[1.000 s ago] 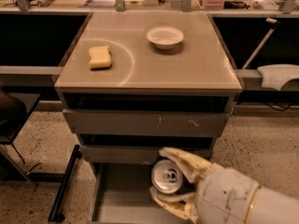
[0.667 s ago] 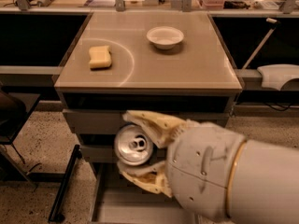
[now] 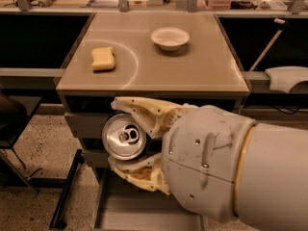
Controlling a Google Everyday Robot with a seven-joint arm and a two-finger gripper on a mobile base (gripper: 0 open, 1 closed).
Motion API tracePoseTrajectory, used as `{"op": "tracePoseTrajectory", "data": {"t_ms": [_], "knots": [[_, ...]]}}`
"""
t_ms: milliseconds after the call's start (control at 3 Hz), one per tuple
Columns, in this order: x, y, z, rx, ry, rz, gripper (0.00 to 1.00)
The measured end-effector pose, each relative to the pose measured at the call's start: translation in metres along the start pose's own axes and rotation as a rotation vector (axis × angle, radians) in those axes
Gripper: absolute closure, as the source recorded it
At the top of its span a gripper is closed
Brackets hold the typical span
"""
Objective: Pick pepsi can from bottom drawer and place on counter
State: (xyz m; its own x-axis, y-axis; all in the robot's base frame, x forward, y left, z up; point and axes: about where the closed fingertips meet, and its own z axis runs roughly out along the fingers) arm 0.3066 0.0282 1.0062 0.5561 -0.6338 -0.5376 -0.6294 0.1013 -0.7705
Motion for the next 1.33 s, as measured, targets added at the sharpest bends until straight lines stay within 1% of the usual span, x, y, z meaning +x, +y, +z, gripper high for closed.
{"op": "tracePoseTrajectory", "data": {"t_ms": [333, 667, 1000, 1333], "knots": [[-0.001, -0.01, 0.012, 0.011, -0.011, -0.029, 1.0], [0.033, -0.05, 0.011, 0.093, 0.104, -0.048, 1.0], [0.089, -0.104, -0.024, 0.215, 0.307, -0.046, 1.0], [0.115, -0.123, -0.039, 0.27, 0.389, -0.039, 1.0]]}}
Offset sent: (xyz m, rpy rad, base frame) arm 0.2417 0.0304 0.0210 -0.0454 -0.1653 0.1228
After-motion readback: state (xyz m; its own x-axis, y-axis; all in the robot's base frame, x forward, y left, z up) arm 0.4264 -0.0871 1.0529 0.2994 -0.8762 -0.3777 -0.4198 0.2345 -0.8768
